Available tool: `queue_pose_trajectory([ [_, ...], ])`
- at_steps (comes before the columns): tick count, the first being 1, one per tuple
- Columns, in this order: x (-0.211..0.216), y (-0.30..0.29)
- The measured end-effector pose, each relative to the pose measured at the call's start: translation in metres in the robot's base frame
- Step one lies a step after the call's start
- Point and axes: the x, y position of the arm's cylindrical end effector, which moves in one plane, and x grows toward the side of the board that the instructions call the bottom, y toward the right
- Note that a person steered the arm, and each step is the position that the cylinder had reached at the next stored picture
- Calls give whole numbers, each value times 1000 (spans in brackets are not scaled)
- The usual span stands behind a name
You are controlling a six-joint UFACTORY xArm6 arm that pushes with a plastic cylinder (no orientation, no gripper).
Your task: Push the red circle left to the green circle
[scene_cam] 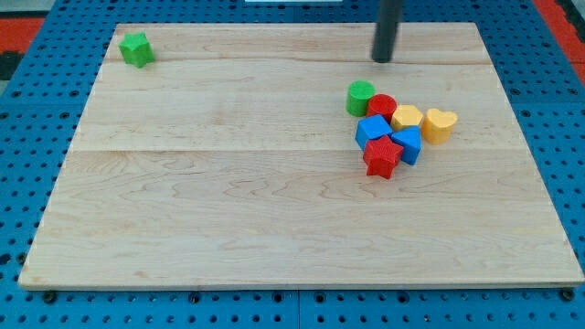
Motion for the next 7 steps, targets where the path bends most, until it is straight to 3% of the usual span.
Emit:
queue_pose_trajectory([
  [1,48,-3],
  [2,108,-51],
  [3,121,-67],
  [5,143,-25],
  [7,158,-55],
])
